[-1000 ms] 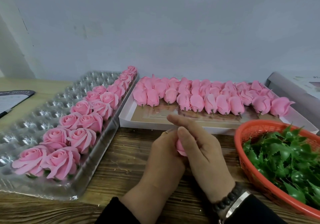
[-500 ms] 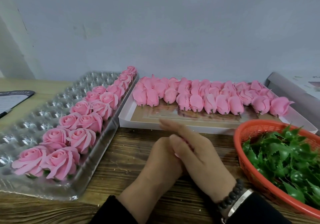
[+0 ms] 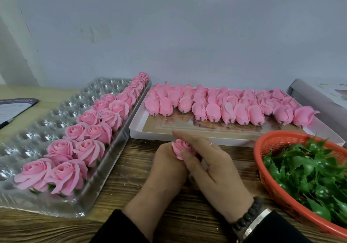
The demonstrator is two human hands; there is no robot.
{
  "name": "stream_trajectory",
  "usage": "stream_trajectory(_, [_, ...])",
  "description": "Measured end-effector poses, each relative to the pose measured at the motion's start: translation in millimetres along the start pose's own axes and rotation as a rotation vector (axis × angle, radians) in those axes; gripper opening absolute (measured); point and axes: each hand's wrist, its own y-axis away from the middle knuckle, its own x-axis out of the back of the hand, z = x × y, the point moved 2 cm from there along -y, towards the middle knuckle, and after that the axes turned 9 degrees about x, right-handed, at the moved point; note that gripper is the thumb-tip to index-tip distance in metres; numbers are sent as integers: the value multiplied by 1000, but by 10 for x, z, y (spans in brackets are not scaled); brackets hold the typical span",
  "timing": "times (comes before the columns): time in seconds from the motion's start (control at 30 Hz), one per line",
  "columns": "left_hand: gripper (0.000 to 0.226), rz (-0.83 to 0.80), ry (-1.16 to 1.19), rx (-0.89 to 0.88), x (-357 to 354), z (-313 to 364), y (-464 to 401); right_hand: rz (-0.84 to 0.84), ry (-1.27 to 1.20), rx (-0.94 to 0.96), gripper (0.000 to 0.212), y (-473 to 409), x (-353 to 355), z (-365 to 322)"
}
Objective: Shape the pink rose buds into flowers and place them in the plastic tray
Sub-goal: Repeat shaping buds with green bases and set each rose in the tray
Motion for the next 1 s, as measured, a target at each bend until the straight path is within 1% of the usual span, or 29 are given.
stream_trajectory(0.07, [22, -10, 65, 25, 7, -8, -8, -29, 27, 5, 40, -4, -4, 9])
stream_trajectory(0.13, [11, -14, 159, 65, 3, 5, -11, -10, -33, -32, 42, -10, 13, 36])
stream_trajectory(0.17, [8, -19, 181, 69, -3, 19, -10, 15, -62, -51, 44, -8, 27, 56])
stream_trajectory(0.2, [12, -23, 176, 50, -7, 22, -16, 45, -71, -52, 44, -5, 40, 71])
stream_trajectory(0.27, [24, -14, 122, -20, 4, 30, -9, 83, -50, -18, 43, -9, 58, 79])
stream_trajectory(0.37, [34, -1, -59, -100, 33, 28, -5, 64, -38, 29, 41, -21, 53, 70])
stream_trajectory(0.43, [36, 4, -171, -107, 39, -2, -23, 38, -42, 35, 42, -21, 56, 75])
stream_trajectory(0.57, [35, 17, -261, -110, 46, -9, -36, 6, -23, 23, 39, -21, 62, 86])
stream_trajectory(0.7, [25, 21, -107, -91, 57, -14, -34, 38, 18, -19, 40, -28, 65, 102])
stream_trajectory(0.77, [21, 20, -81, -94, 50, -10, -31, 43, 11, -26, 36, -26, 67, 107])
stream_trajectory(0.9, [28, -31, 42, -90, 31, 1, -17, 26, -59, -45, 28, -25, 60, 99])
stream_trajectory(1.0, [31, -56, 74, -94, 18, -13, -13, 29, -84, -66, 23, -37, 62, 90])
